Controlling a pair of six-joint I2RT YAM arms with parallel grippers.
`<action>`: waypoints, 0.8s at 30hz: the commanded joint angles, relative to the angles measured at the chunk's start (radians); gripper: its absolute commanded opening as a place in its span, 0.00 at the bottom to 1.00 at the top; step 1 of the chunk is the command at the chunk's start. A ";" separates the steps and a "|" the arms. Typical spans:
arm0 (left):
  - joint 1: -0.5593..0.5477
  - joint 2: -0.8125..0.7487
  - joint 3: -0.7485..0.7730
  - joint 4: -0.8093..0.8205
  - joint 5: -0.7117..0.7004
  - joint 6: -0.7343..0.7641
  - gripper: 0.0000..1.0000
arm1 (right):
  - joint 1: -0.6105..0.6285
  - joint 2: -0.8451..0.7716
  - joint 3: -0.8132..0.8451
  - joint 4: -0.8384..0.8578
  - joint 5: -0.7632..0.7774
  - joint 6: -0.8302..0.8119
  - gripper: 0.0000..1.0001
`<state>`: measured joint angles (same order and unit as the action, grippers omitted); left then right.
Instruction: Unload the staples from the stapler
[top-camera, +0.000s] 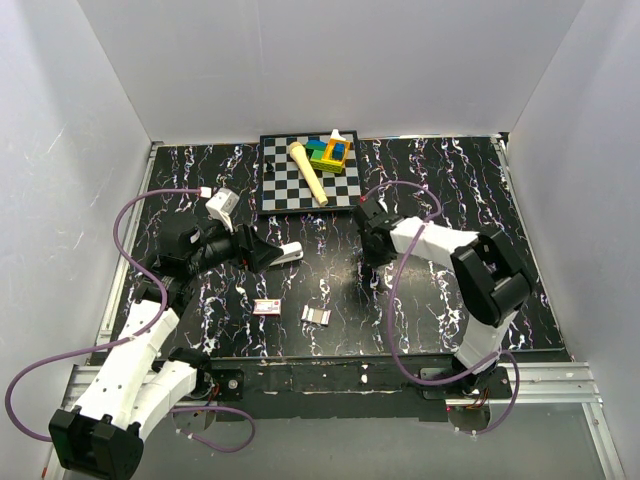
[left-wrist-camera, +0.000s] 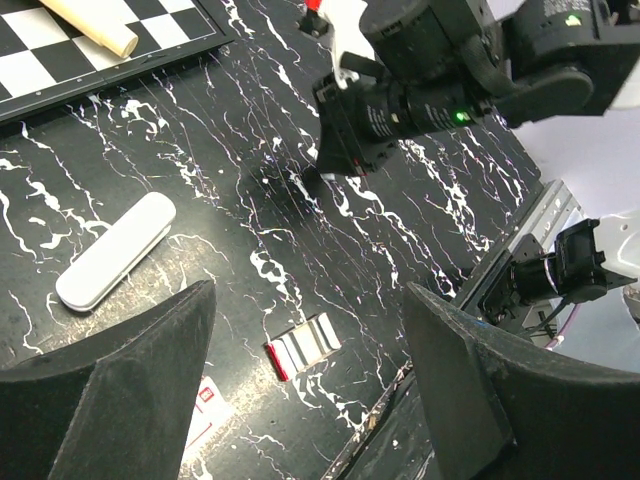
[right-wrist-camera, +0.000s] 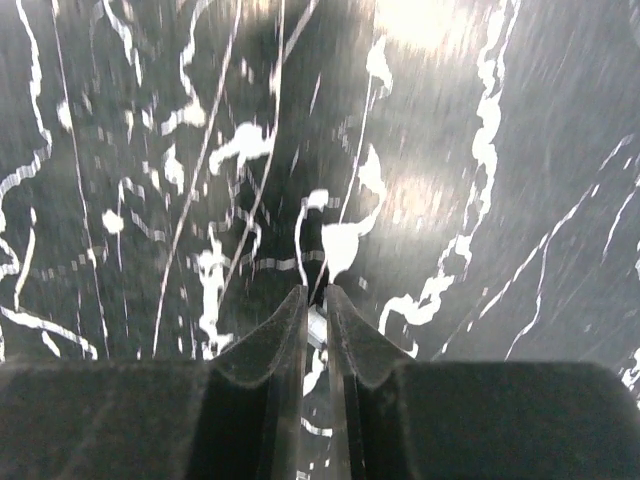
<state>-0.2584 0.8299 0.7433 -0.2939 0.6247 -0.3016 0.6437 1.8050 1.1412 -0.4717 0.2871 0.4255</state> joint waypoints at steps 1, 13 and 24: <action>-0.004 0.001 -0.013 -0.011 -0.005 0.018 0.75 | 0.043 -0.058 -0.119 -0.058 -0.016 0.070 0.21; -0.067 -0.012 -0.019 -0.010 -0.033 0.042 0.75 | 0.149 -0.390 -0.287 -0.171 0.003 0.167 0.22; -0.093 0.055 0.010 -0.017 -0.054 0.113 0.75 | 0.159 -0.729 -0.121 -0.367 0.043 0.085 0.29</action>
<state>-0.3473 0.8452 0.7269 -0.2955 0.5873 -0.2405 0.7971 1.1332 0.9707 -0.7662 0.3149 0.5442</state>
